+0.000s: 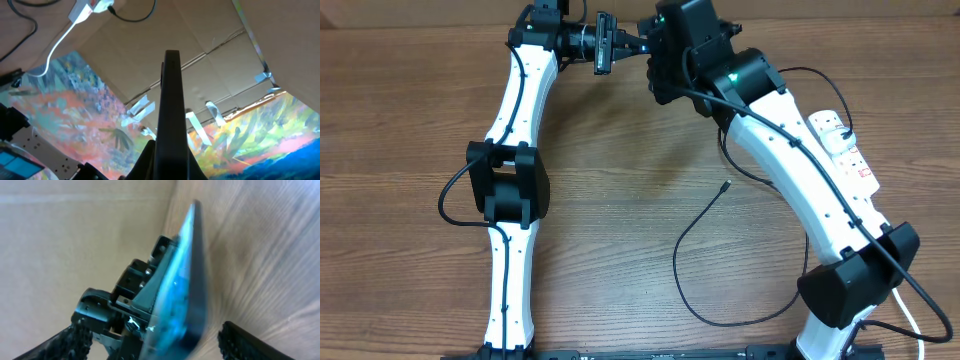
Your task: Plug charger to phone and switch on socket
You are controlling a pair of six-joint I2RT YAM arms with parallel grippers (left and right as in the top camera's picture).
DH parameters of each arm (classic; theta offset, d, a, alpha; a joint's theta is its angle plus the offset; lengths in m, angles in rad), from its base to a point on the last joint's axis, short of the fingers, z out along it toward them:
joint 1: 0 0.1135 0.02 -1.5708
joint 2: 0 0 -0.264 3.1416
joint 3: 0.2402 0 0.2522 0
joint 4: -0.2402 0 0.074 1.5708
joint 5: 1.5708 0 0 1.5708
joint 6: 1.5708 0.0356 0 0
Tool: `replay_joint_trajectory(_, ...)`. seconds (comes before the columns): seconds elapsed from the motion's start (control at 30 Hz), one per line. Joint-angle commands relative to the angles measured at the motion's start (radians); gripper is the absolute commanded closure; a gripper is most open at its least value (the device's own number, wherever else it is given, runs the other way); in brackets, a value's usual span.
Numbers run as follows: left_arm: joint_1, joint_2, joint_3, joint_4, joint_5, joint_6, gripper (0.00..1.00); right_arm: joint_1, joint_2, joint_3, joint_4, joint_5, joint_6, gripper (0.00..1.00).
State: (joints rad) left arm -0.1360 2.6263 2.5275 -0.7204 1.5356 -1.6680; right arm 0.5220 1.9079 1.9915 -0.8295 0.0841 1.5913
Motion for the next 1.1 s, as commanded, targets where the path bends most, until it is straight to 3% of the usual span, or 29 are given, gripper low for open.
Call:
replay_joint_trajectory(0.0, 0.006, 0.01, 0.026, 0.0, -0.046, 0.072, 0.96, -0.051, -0.048, 0.019, 0.014, 0.009, -0.153, 0.16)
replay_joint_trajectory(0.1, 0.009, 0.01, 0.026, 0.0, -0.115, 0.182, 0.96, -0.108, -0.052, 0.019, 0.013, 0.008, -0.274, 0.16)
replay_joint_trajectory(0.27, 0.016, 0.01, 0.026, 0.019, -0.218, 0.41, 0.96, -0.22, -0.059, 0.019, 0.01, -0.046, -0.604, 0.16)
replay_joint_trajectory(0.33, 0.019, 0.01, 0.026, 0.047, -0.232, 0.536, 0.96, -0.266, -0.059, 0.019, -0.014, -0.087, -0.713, 0.06)
replay_joint_trajectory(0.37, 0.018, 0.01, 0.026, 0.047, -0.231, 0.571, 0.96, -0.292, -0.058, 0.019, -0.041, -0.1, -0.743, 0.0)
replay_joint_trajectory(0.6, 0.008, 0.008, 0.026, 0.035, -0.231, 0.807, 0.96, -0.411, -0.058, 0.019, -0.236, -0.104, -0.77, 0.0)
replay_joint_trajectory(0.7, 0.002, 0.008, 0.027, -0.007, -0.271, 0.901, 0.96, -0.433, -0.058, 0.019, -0.278, -0.104, -0.847, 0.0)
replay_joint_trajectory(0.83, -0.008, -0.021, 0.028, -0.187, -0.509, 1.072, 0.96, -0.433, -0.058, 0.018, -0.289, -0.104, -0.943, 0.0)
replay_joint_trajectory(0.93, -0.021, -0.069, 0.028, -0.339, -0.776, 1.178, 0.96, -0.433, -0.058, 0.018, -0.297, -0.104, -0.946, 0.0)
replay_joint_trajectory(1.07, -0.039, -0.158, 0.028, -0.448, -0.99, 1.27, 0.96, -0.433, -0.058, 0.018, -0.299, -0.088, -0.946, 0.0)
